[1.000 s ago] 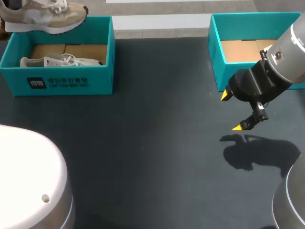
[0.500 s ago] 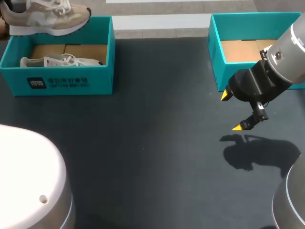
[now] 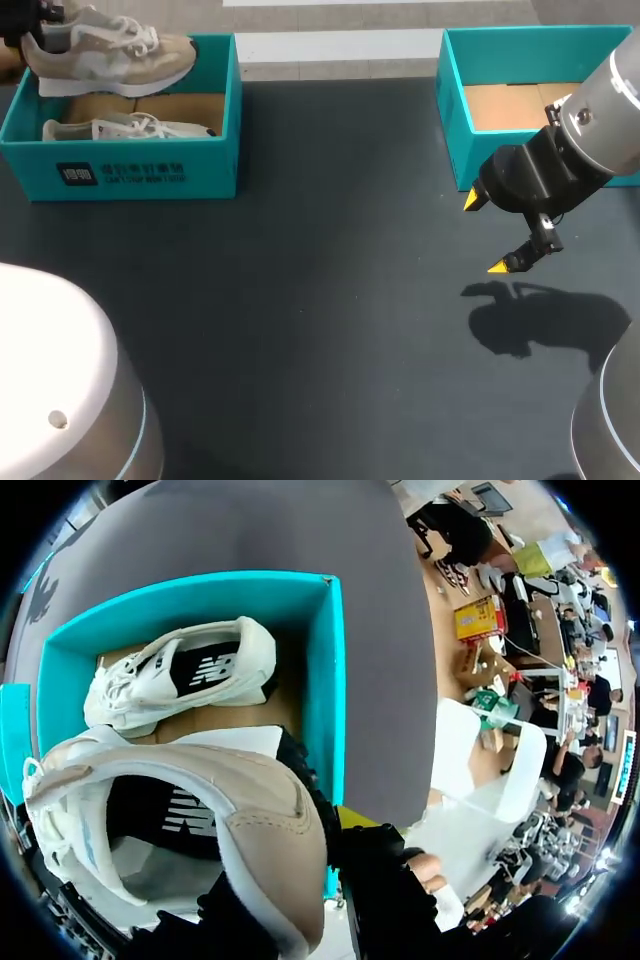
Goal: Take the shoe out of the shoebox, open the shoe tongue, remove and reinsert the insole, then place the shoe into the shoebox
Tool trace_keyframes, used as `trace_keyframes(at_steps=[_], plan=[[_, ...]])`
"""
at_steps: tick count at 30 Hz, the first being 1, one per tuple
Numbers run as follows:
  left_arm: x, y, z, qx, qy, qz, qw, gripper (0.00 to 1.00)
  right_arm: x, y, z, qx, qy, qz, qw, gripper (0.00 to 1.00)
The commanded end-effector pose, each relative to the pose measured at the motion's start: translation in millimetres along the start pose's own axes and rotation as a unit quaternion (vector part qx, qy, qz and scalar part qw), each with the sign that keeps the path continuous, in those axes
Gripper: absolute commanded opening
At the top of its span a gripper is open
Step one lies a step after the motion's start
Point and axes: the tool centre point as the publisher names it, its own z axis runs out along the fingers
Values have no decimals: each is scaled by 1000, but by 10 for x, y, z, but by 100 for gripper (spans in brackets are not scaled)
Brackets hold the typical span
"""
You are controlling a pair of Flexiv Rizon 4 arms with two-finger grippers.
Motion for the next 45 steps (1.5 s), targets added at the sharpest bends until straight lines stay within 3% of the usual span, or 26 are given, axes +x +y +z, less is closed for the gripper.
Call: trace_keyframes(at_steps=[1, 5, 17, 36, 37, 38, 39, 45], plan=[[-62, 108, 188, -3, 8, 0, 1000, 0, 2, 6, 13, 2, 0, 1, 1000, 100], [-111, 156, 347, 13, 3, -3, 1000, 0, 2, 6, 13, 2, 0, 1, 1000, 100], [-324, 259, 734, 5, 12, -5, 1000, 0, 2, 6, 13, 2, 0, 1, 1000, 100], [-601, 242, 1052, 15, 2, -6, 1000, 0, 2, 6, 13, 2, 0, 1, 1000, 100], [-606, 241, 1063, 15, -1, -3, 1000, 5, 2, 6, 13, 2, 0, 1, 1000, 100], [-609, 241, 1077, 18, -1, 2, 1000, 25, 2, 6, 13, 2, 0, 1, 1000, 100], [-609, 240, 1085, 18, -1, 3, 1000, 35, 2, 6, 13, 2, 0, 1, 1000, 100], [-588, 235, 1022, 15, -8, 4, 1000, 49, 2, 6, 13, 2, 0, 1, 1000, 100]])
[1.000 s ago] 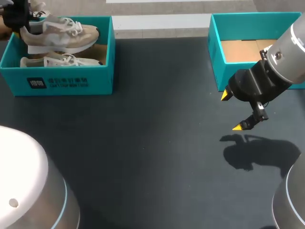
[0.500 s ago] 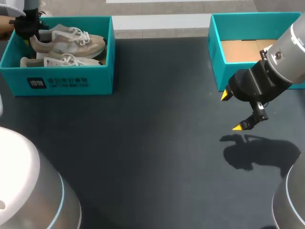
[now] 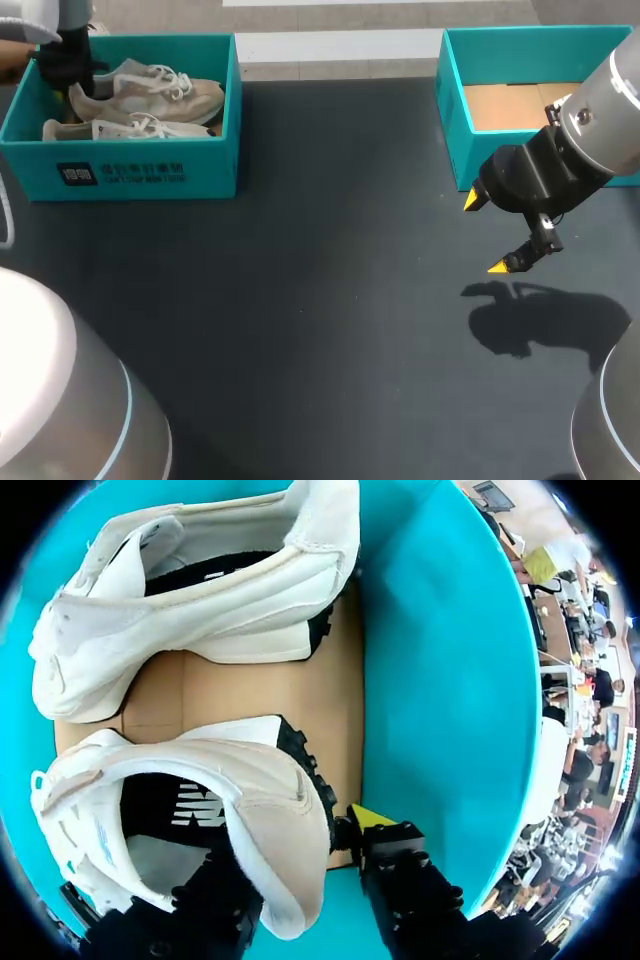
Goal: Take the shoe out of the shoebox, open the shoe tongue, remove and reinsert the insole, then place the shoe into the shoebox
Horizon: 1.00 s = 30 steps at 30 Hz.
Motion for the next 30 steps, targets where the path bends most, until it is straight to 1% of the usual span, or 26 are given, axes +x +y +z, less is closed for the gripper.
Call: trace_keyframes(at_steps=[1, 8, 11, 12, 14, 17, 19, 21, 22, 23, 24, 30], plan=[[21, 42, -77, 2, -14, 2, 1000, 49, 2, 6, 13, 2, 0, 1, 1000, 100], [-13, 39, -434, -1, -55, 4, 998, 50, 2, 6, 13, 2, 0, 1, 1000, 100], [-21, -14, -616, -3, -70, 6, 998, 50, 2, 6, 13, 2, 0, 1, 1000, 100], [-21, -45, -673, -3, -71, 6, 997, 51, 2, 6, 13, 2, 0, 1, 1000, 100], [-10, -125, -784, -9, -84, 10, 996, 57, 2, 6, 13, 2, 0, 1, 1000, 100], [11, -237, -924, -14, -98, 11, 995, 75, 2, 6, 13, 2, 0, 1, 1000, 100], [30, -321, -1001, -19, -105, 10, 994, 78, 2, 6, 13, 2, 0, 1, 1000, 100], [49, -427, -1069, -15, -113, 7, 993, 80, 2, 6, 13, 2, 0, 1, 1000, 100], [53, -483, -1091, -20, -112, -3, 994, 85, 2, 6, 13, 2, 0, 1, 1000, 100], [58, -535, -1114, -14, -115, -5, 993, 100, 2, 6, 13, 2, 0, 1, 1000, 100], [65, -594, -1144, -1, -119, 3, 993, 100, 2, 6, 13, 2, 0, 1, 1000, 100], [65, -594, -1144, -1, -119, 3, 993, 100, 2, 6, 13, 2, 0, 1, 1000, 100]])
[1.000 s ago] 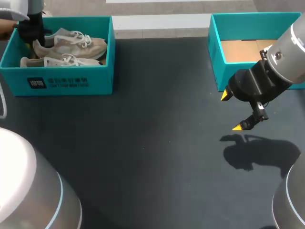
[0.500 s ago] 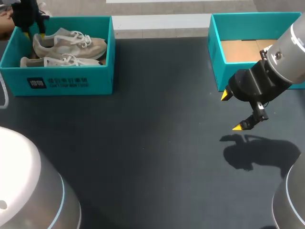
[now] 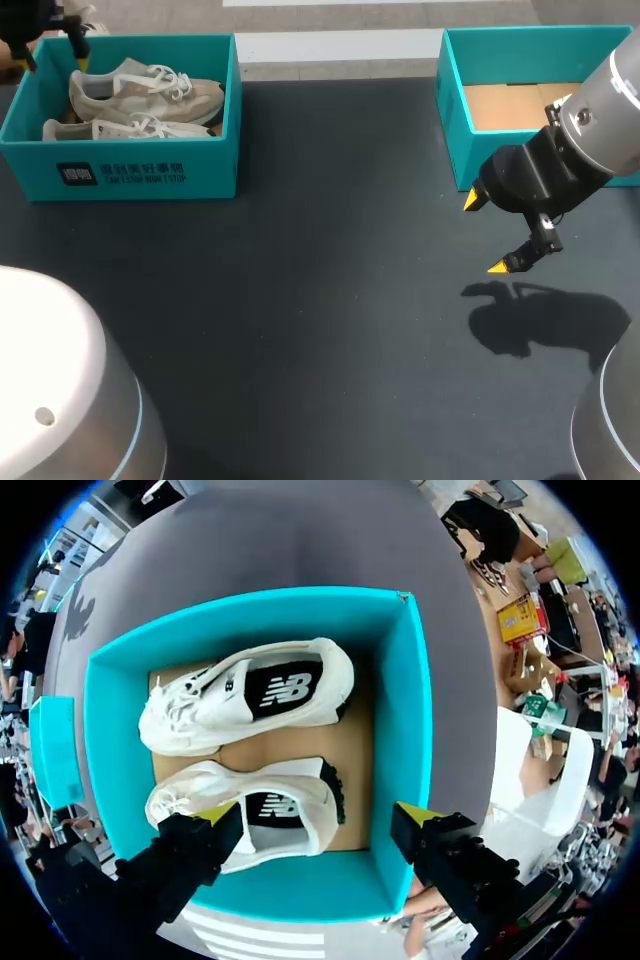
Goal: Take the shoe out of the shoebox, open the shoe tongue, remove and reinsert the insole, then place the shoe into the shoebox
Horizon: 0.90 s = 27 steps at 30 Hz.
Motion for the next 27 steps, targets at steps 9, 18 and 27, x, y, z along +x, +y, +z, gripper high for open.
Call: trace_keyframes(at_steps=[9, 18, 27], plan=[[-10, -154, -25, -16, 2, 0, 1000, 100, 2, 6, 13, 1, 0, 0, 1000, 100], [-17, -478, 103, -2, 37, -24, 999, 100, 2, 6, 13, 1, 0, 0, 1000, 100], [-71, -669, 327, 1, 45, -24, 999, 91, 2, 6, 13, 1, 0, 0, 1000, 100]])
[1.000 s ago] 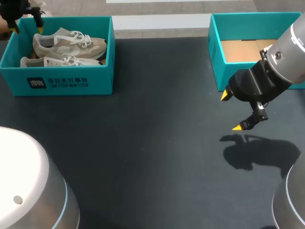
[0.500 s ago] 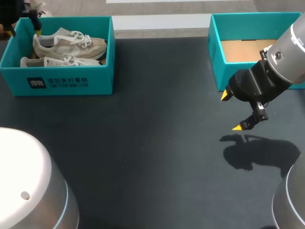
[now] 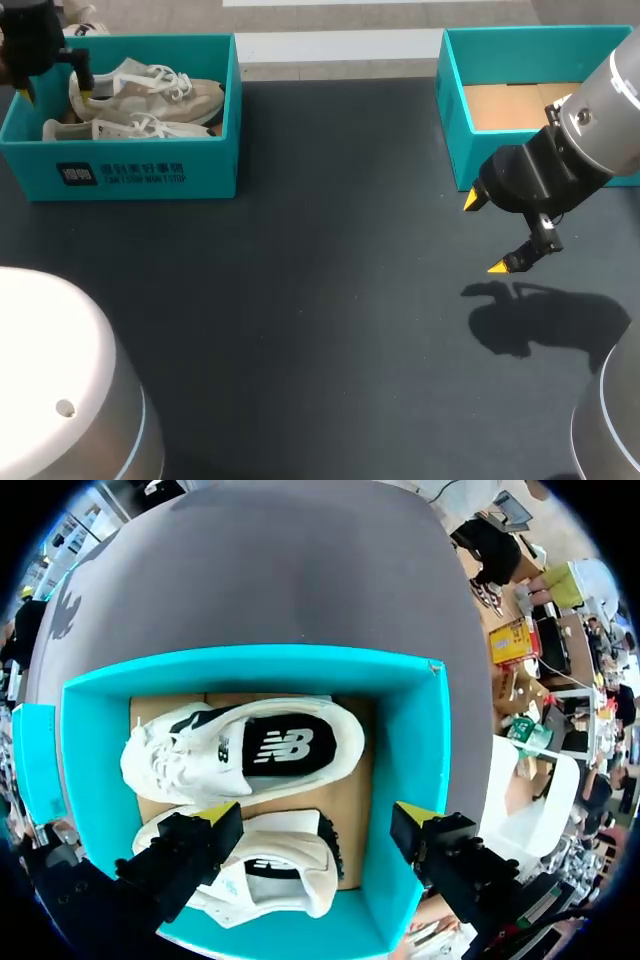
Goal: Take the shoe out of the shoebox, open the shoe tongue, remove and reinsert the insole, then place the shoe into the shoebox
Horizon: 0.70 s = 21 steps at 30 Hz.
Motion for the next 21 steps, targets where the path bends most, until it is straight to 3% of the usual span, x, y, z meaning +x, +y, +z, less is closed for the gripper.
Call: trace_keyframes(at_steps=[1, 4, 6, 8, 11, 16, 21], plan=[[12, -117, 101, -18, 4, -2, 1000, 93, 2, 6, 13, 2, 0, 1, 1000, 100], [13, -147, 175, -13, 1, -2, 1000, 93, 2, 6, 13, 2, 0, 1, 1000, 100], [28, -147, 228, -14, 4, -7, 1000, 87, 2, 6, 13, 2, 0, 1, 1000, 100], [47, -159, 256, -12, 9, -12, 1000, 51, 2, 6, 13, 2, 0, 1, 1000, 100], [74, -191, 288, -6, 11, -15, 1000, 59, 2, 6, 13, 2, 0, 1, 1000, 100], [123, -242, 399, 12, 12, -24, 1000, 55, 2, 6, 13, 2, 0, 1, 1000, 100], [181, -280, 443, 19, 14, -31, 999, 61, 2, 6, 13, 2, 0, 1, 1000, 100]])
